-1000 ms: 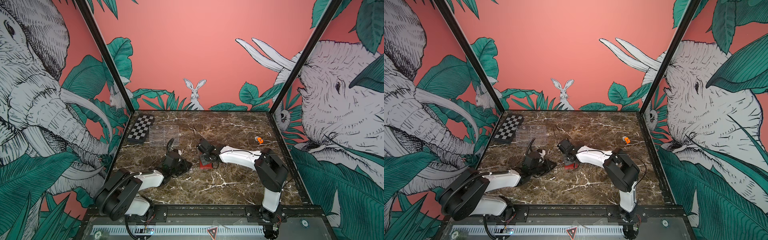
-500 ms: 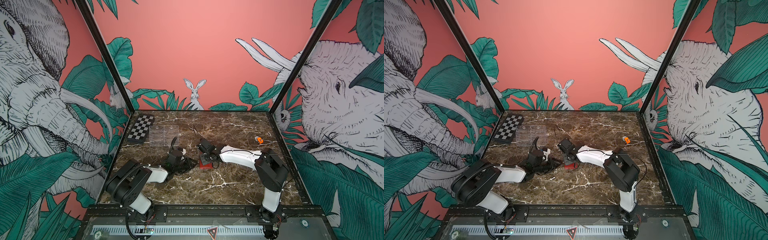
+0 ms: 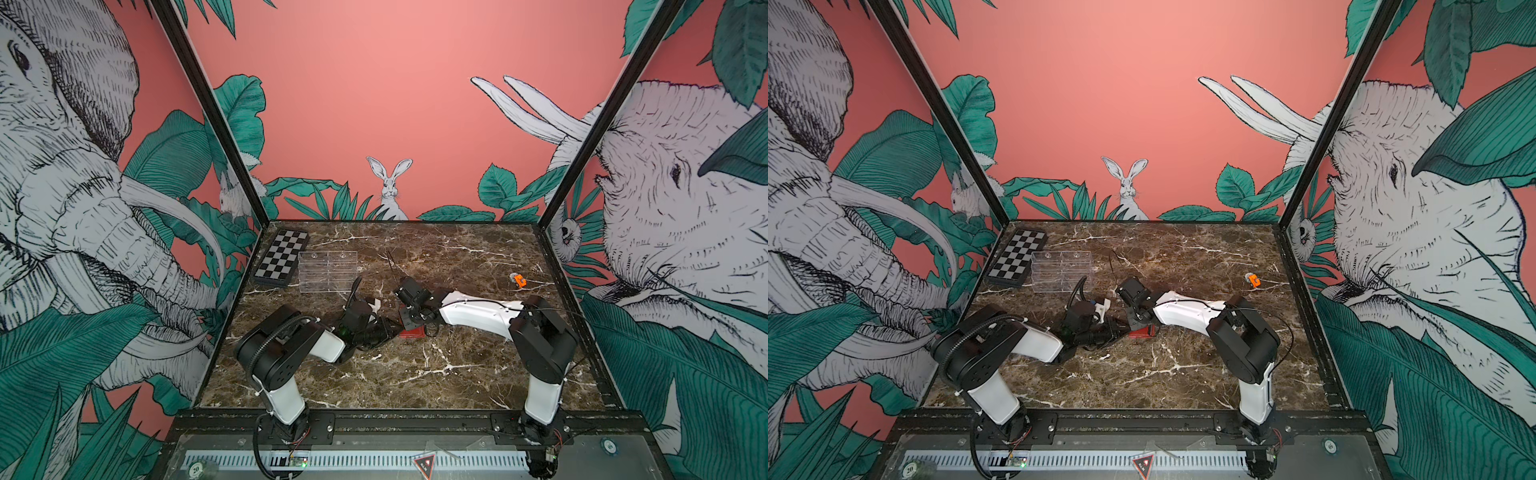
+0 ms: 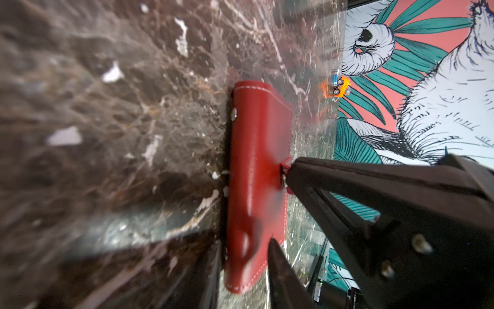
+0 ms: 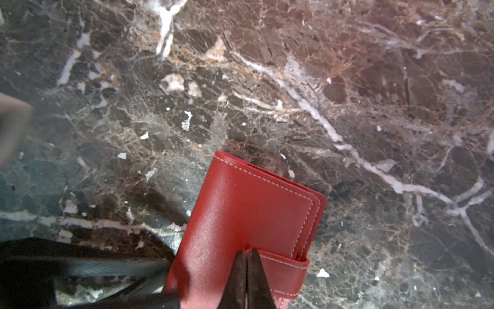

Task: Take the credit cards out of the card holder
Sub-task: Open the button on the card holder.

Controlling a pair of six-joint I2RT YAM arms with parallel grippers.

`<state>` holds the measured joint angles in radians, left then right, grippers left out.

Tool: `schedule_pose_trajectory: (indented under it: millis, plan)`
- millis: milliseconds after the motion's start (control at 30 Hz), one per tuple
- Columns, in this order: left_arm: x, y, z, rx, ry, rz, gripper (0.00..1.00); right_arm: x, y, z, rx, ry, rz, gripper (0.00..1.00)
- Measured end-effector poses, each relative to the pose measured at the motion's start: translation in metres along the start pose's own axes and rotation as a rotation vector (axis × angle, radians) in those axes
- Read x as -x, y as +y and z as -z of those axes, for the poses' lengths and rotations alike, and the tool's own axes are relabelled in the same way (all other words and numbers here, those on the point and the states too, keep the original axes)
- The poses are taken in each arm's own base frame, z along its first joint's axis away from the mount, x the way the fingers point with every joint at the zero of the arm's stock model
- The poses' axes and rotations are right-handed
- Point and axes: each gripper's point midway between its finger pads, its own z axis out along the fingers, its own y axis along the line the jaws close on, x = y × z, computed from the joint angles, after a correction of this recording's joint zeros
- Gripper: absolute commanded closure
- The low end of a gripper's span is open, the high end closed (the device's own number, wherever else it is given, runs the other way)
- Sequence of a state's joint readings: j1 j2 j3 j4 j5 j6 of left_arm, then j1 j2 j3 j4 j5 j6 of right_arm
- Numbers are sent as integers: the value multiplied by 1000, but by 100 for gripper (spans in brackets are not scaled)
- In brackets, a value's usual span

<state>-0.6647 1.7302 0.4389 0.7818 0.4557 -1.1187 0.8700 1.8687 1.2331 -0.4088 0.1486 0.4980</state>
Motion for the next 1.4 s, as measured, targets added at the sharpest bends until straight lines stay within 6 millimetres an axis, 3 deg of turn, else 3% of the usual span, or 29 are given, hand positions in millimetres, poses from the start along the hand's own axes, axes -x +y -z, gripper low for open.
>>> schedule_pose_trajectory:
  millis: [233,667,1000,1400]
  plan:
    - [-2,3,-4,3,6,1,100,0,1,-1,7,0,-5,100]
    - [-3,4,-5,14,8,-9,100,-6,-7,7,48,-20,-51,100]
    - [-5,5,-5,19,10,-7,100,-15,-49,11,42,-46,-201,100]
    - [-4,6,1,49,0,-7,100,-22,-69,14,32,-60,-262,100]
